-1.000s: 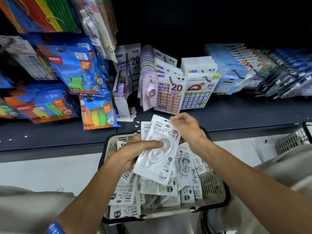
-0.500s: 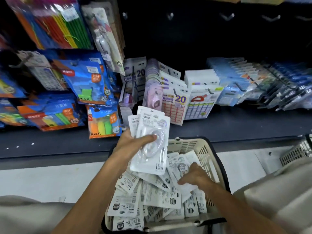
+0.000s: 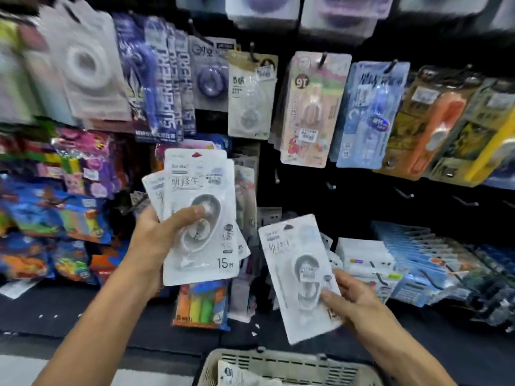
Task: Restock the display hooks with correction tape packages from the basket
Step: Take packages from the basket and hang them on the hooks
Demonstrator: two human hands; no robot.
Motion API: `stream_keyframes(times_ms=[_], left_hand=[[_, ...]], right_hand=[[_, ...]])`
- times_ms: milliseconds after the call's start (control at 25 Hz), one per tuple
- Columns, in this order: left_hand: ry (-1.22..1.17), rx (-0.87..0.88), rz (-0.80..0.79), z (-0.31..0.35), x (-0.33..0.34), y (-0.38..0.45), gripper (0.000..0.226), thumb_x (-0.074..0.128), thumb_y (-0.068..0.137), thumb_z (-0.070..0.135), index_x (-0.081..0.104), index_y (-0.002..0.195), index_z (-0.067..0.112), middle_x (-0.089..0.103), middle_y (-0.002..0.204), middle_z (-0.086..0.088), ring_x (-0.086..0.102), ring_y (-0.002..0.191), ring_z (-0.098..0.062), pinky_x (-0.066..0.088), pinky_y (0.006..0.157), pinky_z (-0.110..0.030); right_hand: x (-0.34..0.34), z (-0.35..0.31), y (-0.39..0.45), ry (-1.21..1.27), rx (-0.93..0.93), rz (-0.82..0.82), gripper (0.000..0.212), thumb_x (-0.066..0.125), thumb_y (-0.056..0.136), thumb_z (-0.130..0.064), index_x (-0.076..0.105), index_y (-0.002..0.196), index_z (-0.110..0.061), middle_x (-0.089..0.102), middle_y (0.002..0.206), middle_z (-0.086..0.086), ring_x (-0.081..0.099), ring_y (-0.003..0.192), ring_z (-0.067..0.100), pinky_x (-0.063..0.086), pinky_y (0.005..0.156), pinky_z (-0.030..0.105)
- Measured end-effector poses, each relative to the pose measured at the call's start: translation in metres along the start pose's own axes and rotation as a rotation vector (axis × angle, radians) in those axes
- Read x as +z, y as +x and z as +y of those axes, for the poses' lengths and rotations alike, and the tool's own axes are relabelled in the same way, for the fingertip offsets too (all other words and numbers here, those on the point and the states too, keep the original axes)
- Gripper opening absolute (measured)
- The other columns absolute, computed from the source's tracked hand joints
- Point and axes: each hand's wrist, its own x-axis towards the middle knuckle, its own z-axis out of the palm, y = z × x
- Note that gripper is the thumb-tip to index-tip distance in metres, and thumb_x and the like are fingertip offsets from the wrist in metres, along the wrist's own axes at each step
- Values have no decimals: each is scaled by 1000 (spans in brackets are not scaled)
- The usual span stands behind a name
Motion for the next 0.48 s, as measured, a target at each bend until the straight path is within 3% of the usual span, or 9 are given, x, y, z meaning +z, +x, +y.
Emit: stream_keyframes(times_ms=[120,200,280,400,480], left_hand=[[-117,-32,100,-6,-1,1,37,78,66,24,75,103,25,80,102,-3,78,81,-21,63,60,-36],[-119,-41,85,-7,0,1,46,84,67,22,72,112,21,79,107,-7,78,86,-25,63,65,-39],[-108,-26,66,-8,2,0,48,82,69,23,71,116,20,78,110,-7,77,91,-28,63,68,-39],[-102,-3,38,-12,5,0,38,80,68,22,75,106,24,79,107,-5,78,87,-24,60,61,-31],[-87,-7,19,-14,7,2,34,81,68,21,77,101,26,79,106,-6,78,87,-24,60,61,-30]], right_hand=[[36,-38,18,57,-189,119,22,66,90,-28,69,111,-24,77,91,16,63,52,26,52,41,32],[56,-55,33,-19,-264,264,11,61,99,-20,69,106,-21,75,83,15,56,43,25,46,36,31],[68,-62,39,-105,-288,357,13,57,102,-20,68,102,-25,75,82,9,58,51,26,44,43,31],[76,-51,32,-212,-365,377,15,55,102,-26,67,100,-34,75,89,-9,67,71,6,51,60,21],[77,-38,30,-282,-387,378,12,55,101,-34,65,100,-41,72,98,-20,67,86,0,52,73,26]])
